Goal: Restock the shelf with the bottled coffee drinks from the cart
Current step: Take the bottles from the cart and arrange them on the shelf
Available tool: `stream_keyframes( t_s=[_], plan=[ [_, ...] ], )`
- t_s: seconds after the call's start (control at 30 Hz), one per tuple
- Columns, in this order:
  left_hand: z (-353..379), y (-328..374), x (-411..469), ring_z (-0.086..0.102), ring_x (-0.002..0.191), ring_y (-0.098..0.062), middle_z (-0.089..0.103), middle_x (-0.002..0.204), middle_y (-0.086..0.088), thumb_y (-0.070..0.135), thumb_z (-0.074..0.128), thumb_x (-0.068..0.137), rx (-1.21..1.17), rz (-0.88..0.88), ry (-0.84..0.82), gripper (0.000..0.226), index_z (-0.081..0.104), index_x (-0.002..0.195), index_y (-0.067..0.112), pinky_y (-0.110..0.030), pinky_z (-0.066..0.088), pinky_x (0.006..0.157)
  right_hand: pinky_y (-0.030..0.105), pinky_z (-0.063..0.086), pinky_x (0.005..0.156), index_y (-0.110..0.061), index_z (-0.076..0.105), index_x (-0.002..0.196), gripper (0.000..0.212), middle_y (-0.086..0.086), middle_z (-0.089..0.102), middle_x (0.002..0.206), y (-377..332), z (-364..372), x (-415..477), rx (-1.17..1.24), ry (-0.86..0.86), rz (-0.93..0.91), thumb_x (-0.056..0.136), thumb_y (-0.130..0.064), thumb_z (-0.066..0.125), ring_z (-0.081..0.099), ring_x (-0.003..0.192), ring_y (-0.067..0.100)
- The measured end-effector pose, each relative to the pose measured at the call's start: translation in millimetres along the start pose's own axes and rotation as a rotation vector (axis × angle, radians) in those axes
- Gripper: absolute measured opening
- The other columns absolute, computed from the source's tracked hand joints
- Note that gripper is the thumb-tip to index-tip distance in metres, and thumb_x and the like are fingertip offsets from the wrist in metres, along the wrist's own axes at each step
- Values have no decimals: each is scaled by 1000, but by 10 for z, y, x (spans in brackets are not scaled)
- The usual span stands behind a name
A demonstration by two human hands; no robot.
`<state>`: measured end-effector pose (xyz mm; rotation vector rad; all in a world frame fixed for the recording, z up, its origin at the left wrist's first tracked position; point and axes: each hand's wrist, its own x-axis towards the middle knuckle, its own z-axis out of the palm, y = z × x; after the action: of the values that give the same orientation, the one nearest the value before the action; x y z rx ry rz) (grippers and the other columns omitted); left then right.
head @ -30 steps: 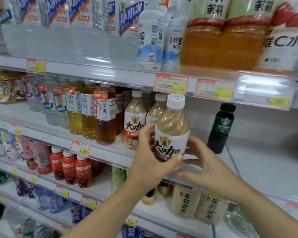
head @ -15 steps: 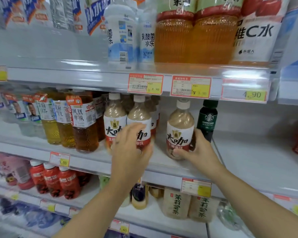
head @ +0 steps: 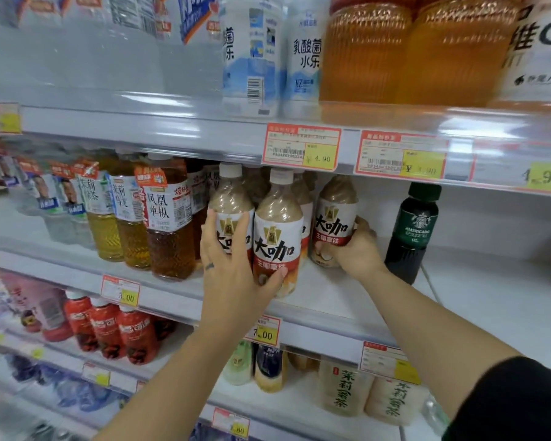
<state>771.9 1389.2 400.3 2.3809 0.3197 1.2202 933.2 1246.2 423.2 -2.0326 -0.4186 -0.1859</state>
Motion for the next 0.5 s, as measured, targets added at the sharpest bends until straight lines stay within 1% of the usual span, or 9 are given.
stream_keyframes(
  t_s=[0.07,0.13,0.17,0.3,0.37,0.4,0.47,0.5],
  plan=[
    [6,-10,-5,0,144,-35,-10,155,-7,50,68,70,-3,6,-1,93,17,145,32,-61,36,102,35,48,89,-6,37,130,77,16,55,122,-5,29,1,4,72,9,68,-19,81,57,109,32],
    [15,-18,-2,1,143,-37,-9,155,-10,54,62,69,-2,17,3,91,18,145,31,-62,38,100,29,44,83,-5,34,130,68,16,56,123,-37,32,24,28,51,32,76,-13,74,56,112,32],
    [18,-22,-1,2,143,-37,-9,156,-10,54,61,69,-2,19,6,90,17,145,31,-62,38,99,29,42,82,-4,33,131,65,15,57,124,-51,29,39,34,31,44,79,-11,71,55,113,32],
    [33,-36,4,3,144,-35,-11,155,-3,53,63,69,-25,35,21,91,18,145,32,-61,40,98,33,43,90,-5,31,135,63,16,55,129,-85,39,83,3,-4,51,82,-9,65,52,118,34],
    [37,-45,-2,2,144,-36,-11,155,-3,53,62,69,-30,40,26,90,18,145,32,-61,39,99,33,42,92,-5,30,136,63,16,53,131,-113,43,71,-10,-36,64,84,-9,64,51,119,34],
    [35,-48,-5,2,144,-35,-11,155,-4,55,60,69,-30,41,28,89,18,145,31,-62,39,99,34,41,94,-5,28,138,65,16,51,133,-131,44,57,-7,-25,70,84,-11,64,49,121,34],
    [38,-53,-7,1,144,-34,-10,156,-6,58,56,70,-25,48,32,87,19,145,31,-62,38,100,37,41,99,-4,29,140,70,18,49,134,-192,16,-32,37,107,78,82,-15,68,47,124,34],
    [38,-54,-10,1,144,-34,-9,156,-7,60,54,71,-21,49,32,87,20,145,30,-62,39,99,37,44,98,-4,36,136,66,17,52,128,-213,15,-93,74,186,46,81,-17,70,51,120,33]
  ],
)
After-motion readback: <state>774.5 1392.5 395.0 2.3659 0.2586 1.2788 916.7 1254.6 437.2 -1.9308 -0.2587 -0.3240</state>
